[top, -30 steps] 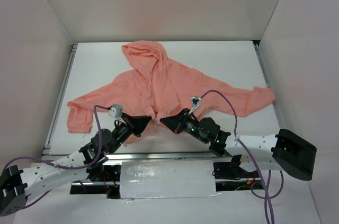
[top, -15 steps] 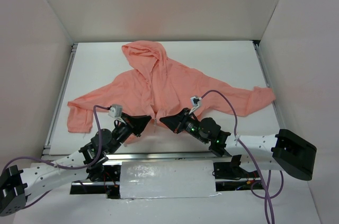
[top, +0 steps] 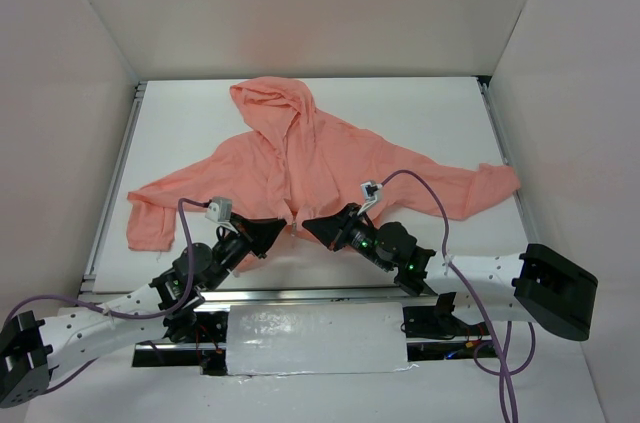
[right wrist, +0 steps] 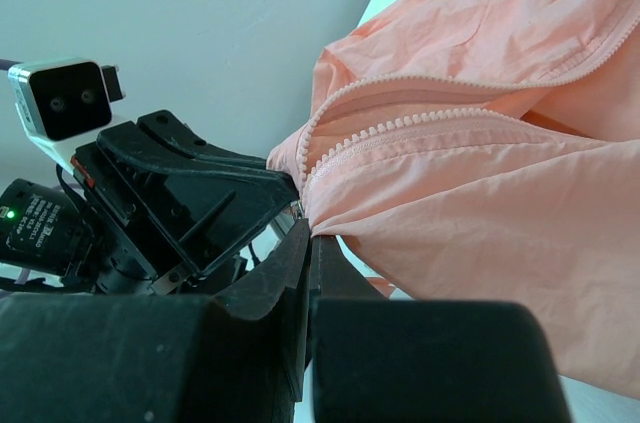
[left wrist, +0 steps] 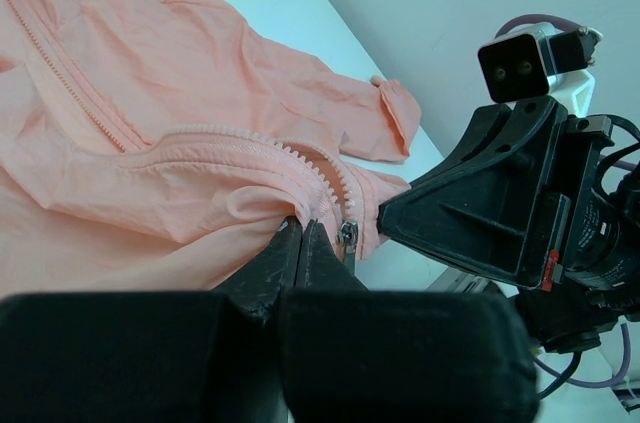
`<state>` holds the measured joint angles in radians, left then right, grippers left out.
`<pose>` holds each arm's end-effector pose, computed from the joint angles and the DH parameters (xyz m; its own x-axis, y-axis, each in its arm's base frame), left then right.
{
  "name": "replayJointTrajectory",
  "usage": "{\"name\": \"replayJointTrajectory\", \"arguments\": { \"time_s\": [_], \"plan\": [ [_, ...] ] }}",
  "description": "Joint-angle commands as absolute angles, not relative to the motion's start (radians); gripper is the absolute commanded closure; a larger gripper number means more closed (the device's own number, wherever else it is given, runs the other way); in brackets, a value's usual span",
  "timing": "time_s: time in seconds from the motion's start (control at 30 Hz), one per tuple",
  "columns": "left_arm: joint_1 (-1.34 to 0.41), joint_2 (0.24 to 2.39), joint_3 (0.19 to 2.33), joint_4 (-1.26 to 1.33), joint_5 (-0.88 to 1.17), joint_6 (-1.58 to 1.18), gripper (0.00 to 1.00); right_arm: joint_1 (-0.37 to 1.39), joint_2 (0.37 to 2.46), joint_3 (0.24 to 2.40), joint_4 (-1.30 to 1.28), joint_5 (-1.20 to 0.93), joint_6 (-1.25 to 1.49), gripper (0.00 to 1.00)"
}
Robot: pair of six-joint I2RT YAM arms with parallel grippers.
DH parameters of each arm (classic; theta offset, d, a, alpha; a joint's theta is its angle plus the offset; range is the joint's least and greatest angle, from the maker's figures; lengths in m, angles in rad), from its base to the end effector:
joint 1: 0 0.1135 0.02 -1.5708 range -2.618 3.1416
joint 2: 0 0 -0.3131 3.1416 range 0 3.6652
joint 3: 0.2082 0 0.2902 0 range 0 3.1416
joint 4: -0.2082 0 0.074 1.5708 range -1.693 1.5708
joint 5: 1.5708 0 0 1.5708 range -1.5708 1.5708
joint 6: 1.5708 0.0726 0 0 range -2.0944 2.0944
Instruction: Zip up the jacket
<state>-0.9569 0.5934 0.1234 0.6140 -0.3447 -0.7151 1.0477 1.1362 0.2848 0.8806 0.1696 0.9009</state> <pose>0.1247 -0.1343 0.2339 -0.3157 -0.6233 -0.7154 0.4896 0.5388 -0.6855 0.1434 0.2242 0.2277 -0.5942 0.5163 -0.6168 -0.4893 0.3767 0.7866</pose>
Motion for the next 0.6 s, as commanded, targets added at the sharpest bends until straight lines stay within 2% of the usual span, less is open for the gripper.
{"name": "replayJointTrajectory", "arguments": {
  "time_s": [0.0, 0.57],
  "plan": [
    [-0.954, 0.588, 0.115, 0.695, -0.338, -0.726, 1.00, 1.055, 1.147, 0.296, 0.911, 0.199, 0.902, 1.00],
    [-0.954, 0.592, 0.087, 0.752, -0.265, -0.704, 1.00, 1.054, 1.167, 0.341, 0.877, 0.180, 0.879, 1.00]
  ]
}}
